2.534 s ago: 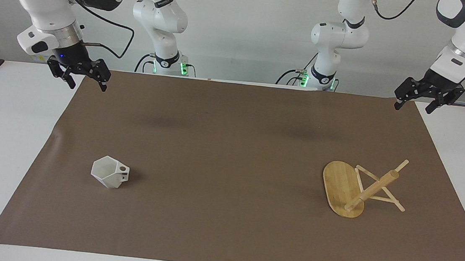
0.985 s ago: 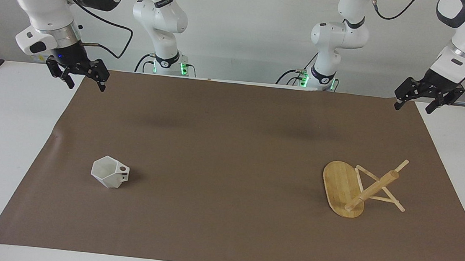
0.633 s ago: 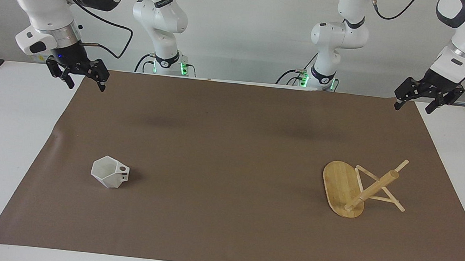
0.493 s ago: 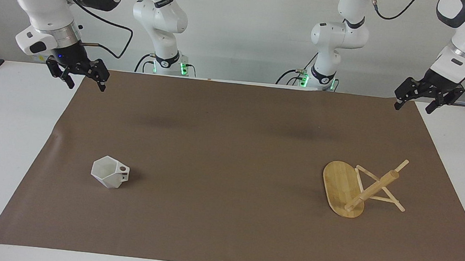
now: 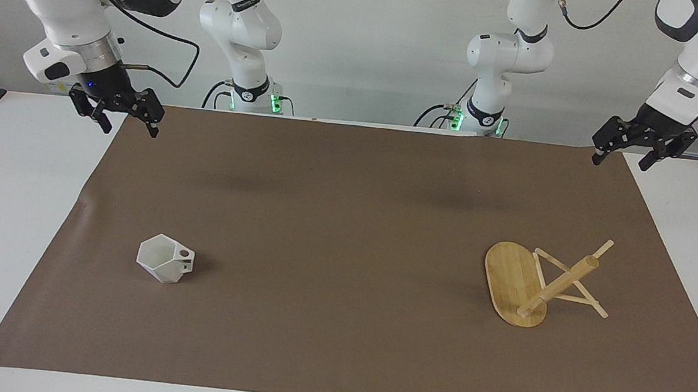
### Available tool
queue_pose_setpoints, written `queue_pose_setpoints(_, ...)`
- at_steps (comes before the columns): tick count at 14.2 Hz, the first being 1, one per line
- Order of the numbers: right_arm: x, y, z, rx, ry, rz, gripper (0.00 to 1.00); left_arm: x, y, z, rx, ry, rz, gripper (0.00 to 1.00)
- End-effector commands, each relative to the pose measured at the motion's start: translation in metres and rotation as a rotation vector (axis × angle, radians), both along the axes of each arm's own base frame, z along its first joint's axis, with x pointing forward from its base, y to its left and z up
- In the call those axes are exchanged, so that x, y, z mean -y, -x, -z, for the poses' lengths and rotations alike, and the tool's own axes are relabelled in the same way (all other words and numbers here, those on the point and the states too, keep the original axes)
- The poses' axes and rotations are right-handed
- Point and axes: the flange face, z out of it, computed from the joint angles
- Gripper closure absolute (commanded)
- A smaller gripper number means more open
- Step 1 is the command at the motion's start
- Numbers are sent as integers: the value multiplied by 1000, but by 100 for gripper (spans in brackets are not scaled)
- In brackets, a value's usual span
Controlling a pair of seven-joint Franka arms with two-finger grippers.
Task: Hang cup on rack
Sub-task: 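Reach the right gripper to the white cup's handle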
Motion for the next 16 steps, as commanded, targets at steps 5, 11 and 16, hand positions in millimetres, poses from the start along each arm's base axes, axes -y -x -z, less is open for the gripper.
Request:
queue_pose_setpoints(5, 25, -50, 88, 23, -26, -23, 0, -1, 7, -1, 3, 6, -10, 0)
queue_pose_setpoints(11, 27, -88, 150, 102, 6, -47, 0, -1, 7, -1, 3, 6, -10, 0)
queue_pose_setpoints(16, 19, -108, 168, 167, 9, -53, 0, -1, 7, -1, 3, 6, -10, 0)
